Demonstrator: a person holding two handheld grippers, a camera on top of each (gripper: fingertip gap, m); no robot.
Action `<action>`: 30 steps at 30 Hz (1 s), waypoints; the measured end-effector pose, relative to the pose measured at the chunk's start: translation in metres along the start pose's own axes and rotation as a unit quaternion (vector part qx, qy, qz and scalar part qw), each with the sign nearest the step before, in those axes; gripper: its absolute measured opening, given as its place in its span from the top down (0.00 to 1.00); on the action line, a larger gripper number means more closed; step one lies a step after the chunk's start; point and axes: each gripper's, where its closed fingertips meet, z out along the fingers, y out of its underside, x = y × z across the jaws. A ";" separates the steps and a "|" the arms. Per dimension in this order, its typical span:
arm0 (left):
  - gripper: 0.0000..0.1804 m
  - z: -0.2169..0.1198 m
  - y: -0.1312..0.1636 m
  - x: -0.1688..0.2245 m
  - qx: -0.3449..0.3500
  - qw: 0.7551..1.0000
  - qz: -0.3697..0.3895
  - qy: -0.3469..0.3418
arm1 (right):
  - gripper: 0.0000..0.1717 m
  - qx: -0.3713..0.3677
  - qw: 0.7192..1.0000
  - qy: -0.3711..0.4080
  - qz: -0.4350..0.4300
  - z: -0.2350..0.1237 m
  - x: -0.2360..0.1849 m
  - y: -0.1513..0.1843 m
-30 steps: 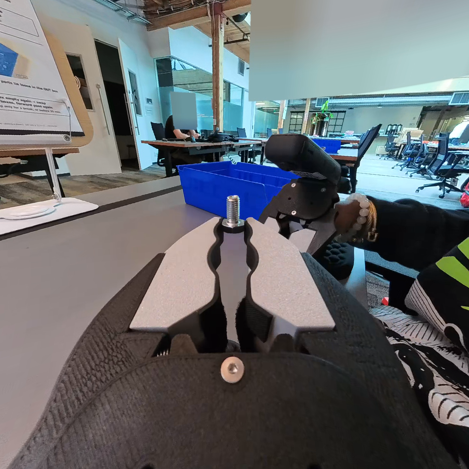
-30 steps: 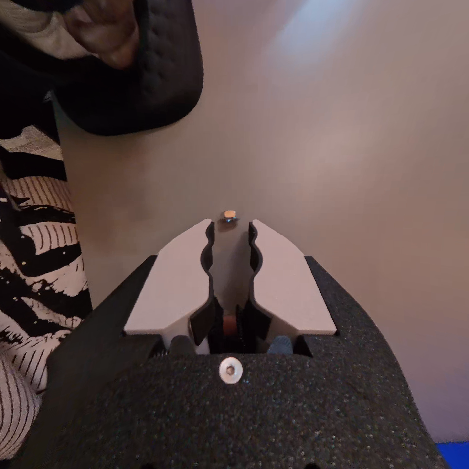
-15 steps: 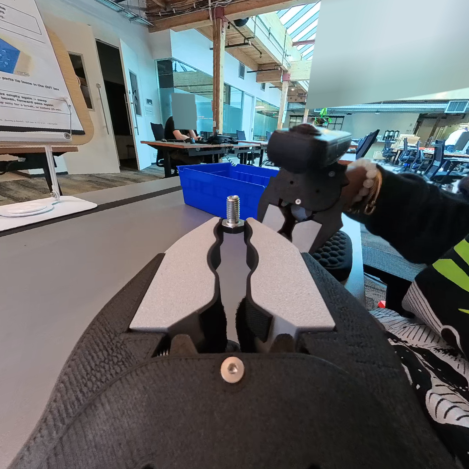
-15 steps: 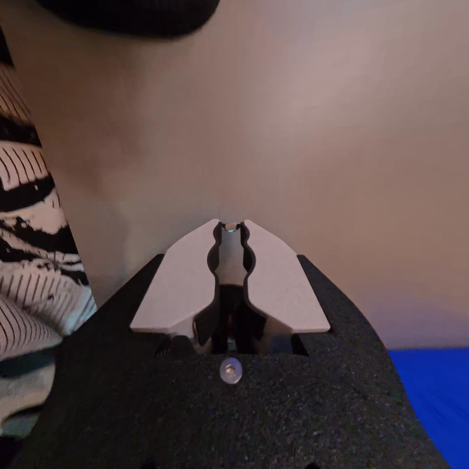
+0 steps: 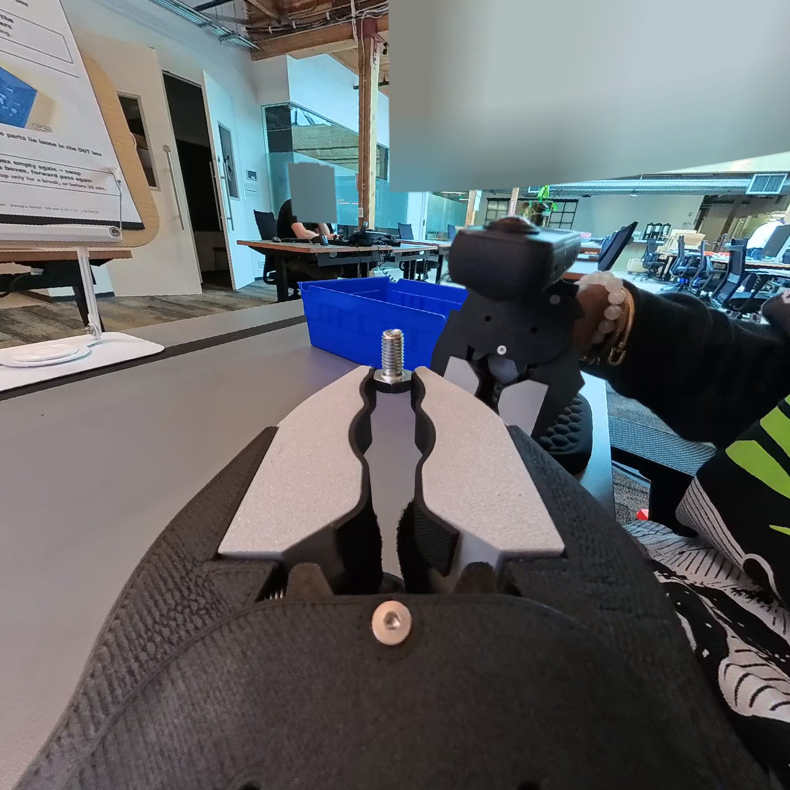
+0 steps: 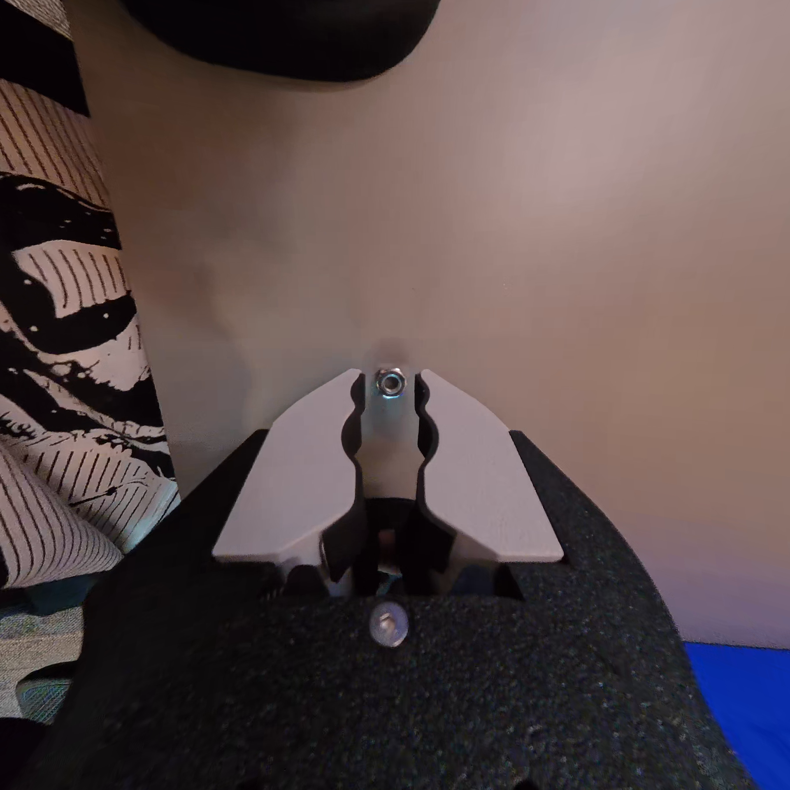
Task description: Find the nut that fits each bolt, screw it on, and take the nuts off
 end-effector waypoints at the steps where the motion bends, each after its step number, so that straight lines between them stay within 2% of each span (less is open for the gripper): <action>1: 0.92 0.000 0.000 0.000 -0.001 1.000 0.000 0.001 | 0.87 0.007 1.000 -0.004 0.000 -0.002 0.000 0.001; 8: 0.92 0.000 0.001 0.001 -0.003 1.000 -0.001 0.003 | 0.87 0.011 0.999 -0.016 0.027 0.001 0.001 0.007; 18: 0.92 0.000 0.002 0.001 -0.004 1.000 0.000 0.003 | 0.88 0.021 0.985 0.010 0.169 0.003 0.005 0.007; 30: 0.92 0.000 0.003 0.003 -0.008 1.000 0.002 0.007 | 0.92 0.017 0.989 0.012 0.147 0.009 0.001 0.008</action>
